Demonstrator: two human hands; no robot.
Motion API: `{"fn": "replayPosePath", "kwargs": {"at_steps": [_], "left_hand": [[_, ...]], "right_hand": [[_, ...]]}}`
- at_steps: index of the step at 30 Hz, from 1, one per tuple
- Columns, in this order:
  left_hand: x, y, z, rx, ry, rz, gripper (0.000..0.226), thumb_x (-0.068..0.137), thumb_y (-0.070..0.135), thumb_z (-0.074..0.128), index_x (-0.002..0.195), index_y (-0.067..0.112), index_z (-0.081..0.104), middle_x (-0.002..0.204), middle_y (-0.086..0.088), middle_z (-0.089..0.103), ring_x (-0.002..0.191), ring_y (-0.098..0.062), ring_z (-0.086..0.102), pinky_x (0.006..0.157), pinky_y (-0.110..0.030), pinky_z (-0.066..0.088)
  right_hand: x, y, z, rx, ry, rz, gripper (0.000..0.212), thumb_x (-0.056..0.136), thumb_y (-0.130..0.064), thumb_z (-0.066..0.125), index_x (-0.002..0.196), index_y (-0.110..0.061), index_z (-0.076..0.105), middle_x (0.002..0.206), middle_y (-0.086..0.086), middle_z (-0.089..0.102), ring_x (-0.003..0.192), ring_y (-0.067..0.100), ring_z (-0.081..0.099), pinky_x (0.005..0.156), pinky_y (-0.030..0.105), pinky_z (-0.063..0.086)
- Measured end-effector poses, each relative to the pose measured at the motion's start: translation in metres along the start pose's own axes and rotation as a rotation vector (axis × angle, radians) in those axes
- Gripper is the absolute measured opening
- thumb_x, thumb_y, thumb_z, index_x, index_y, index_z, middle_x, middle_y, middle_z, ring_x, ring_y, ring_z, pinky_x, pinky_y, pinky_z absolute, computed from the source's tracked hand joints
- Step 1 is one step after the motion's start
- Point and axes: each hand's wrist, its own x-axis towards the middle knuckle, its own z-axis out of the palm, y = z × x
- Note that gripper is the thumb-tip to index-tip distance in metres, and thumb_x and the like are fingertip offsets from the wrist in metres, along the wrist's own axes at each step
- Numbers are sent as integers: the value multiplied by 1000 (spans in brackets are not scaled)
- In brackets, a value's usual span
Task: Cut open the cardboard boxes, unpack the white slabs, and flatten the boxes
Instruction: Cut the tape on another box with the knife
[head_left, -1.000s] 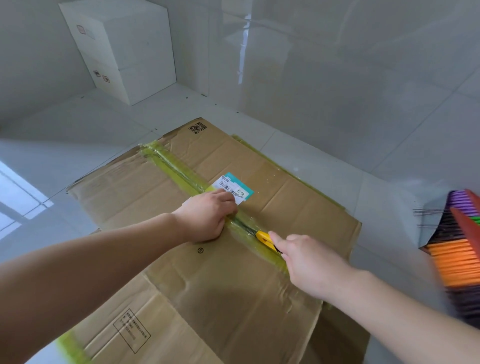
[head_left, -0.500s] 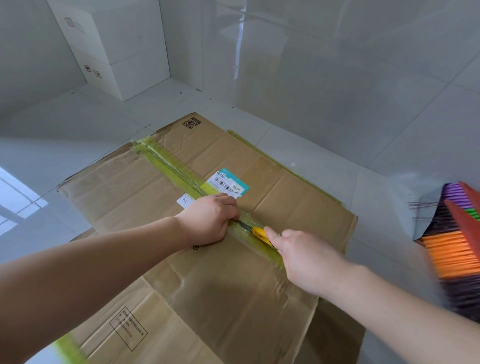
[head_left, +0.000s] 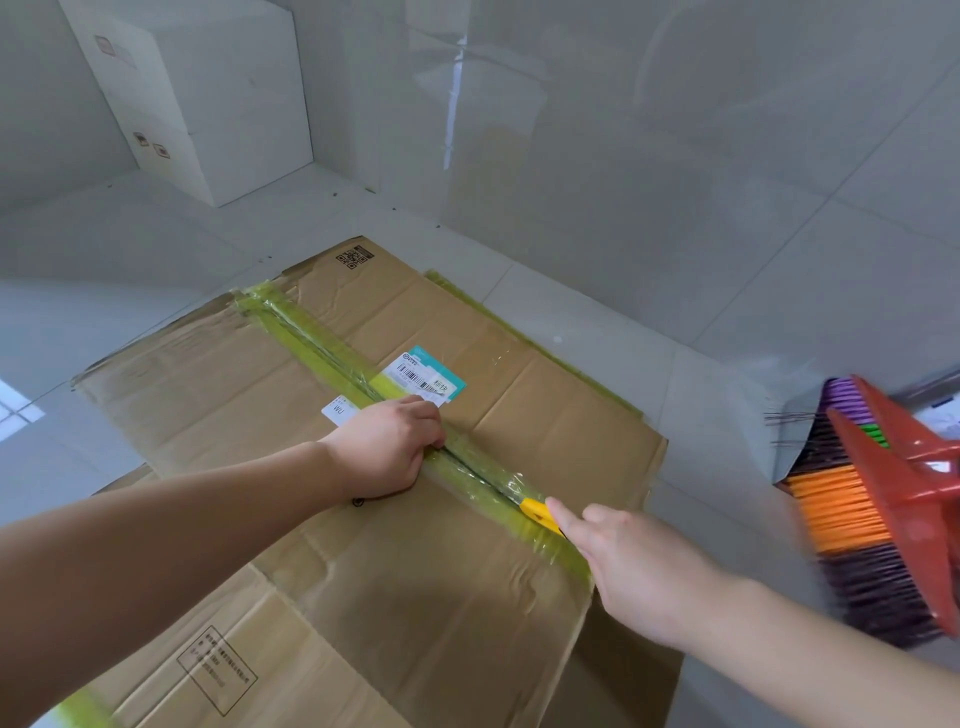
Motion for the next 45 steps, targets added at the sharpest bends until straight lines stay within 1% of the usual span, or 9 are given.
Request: {"fn": "replayPosePath", "kwargs": {"at_steps": [7, 11, 15, 17, 20, 25, 30, 36, 45], "left_hand": [[1, 4, -2, 35, -32, 10, 30, 66, -14, 53, 86, 1, 70, 87, -12, 65, 81, -30, 61, 69, -35, 53], [3, 3, -3, 66, -71, 20, 31, 67, -13, 52, 88, 1, 70, 86, -13, 64, 80, -31, 59, 69, -37, 52], [4, 4, -5, 79, -121, 17, 31, 65, -14, 52, 86, 1, 70, 83, -13, 64, 76, -32, 60, 65, -37, 53], [6, 8, -7, 85, -105, 36, 28, 66, -9, 48, 81, 1, 69, 79, -13, 63, 72, -32, 60, 62, -37, 54], [15, 30, -3, 66, -90, 137, 35, 65, 9, 35, 75, 5, 68, 75, -9, 63, 66, -27, 60, 58, -28, 52], [28, 72, 22, 9, -169, 133, 26, 61, 0, 50, 79, 4, 68, 82, -11, 63, 77, -31, 60, 66, -35, 52], [26, 86, 30, -13, -183, 157, 30, 62, 1, 45, 79, 2, 69, 81, -14, 64, 74, -31, 60, 66, -35, 52], [22, 82, 35, -30, -172, 179, 32, 65, -2, 39, 79, 2, 67, 79, -15, 63, 69, -31, 60, 68, -33, 52], [23, 79, 37, 0, -208, 172, 37, 67, 7, 32, 79, 2, 67, 78, -14, 62, 70, -31, 59, 68, -35, 53]], "right_hand": [[-19, 9, 0, -28, -24, 20, 75, 90, -7, 35, 152, -33, 2, 79, -9, 23, 54, 10, 29, 45, 28, 21], [-27, 13, -2, -17, -37, 21, 73, 91, -7, 36, 152, -32, 4, 81, -11, 23, 54, 9, 27, 45, 23, 17], [-36, 22, -1, 4, -64, 39, 73, 92, -7, 36, 152, -33, 4, 81, -12, 26, 57, 9, 30, 51, 29, 33], [-40, 24, 1, 4, -66, 49, 74, 91, -7, 36, 152, -33, 3, 79, -11, 25, 56, 8, 30, 47, 26, 29], [-42, 21, 5, 6, -68, 51, 74, 91, -5, 37, 153, -31, 4, 78, -10, 25, 55, 9, 29, 44, 23, 21], [-43, 21, 3, -7, -38, 36, 74, 90, -5, 36, 152, -31, 5, 74, -11, 22, 54, 9, 27, 46, 25, 18], [-45, 21, 4, -38, -18, 26, 74, 88, -5, 35, 152, -29, 6, 75, -8, 23, 53, 11, 28, 43, 26, 14], [-60, 29, 4, -56, -50, 21, 74, 88, -5, 35, 152, -30, 7, 72, -13, 21, 53, 9, 28, 43, 26, 12], [-92, 52, 1, -70, -129, 65, 73, 93, -10, 36, 151, -34, 1, 76, -9, 22, 55, 11, 30, 44, 28, 19]]}}
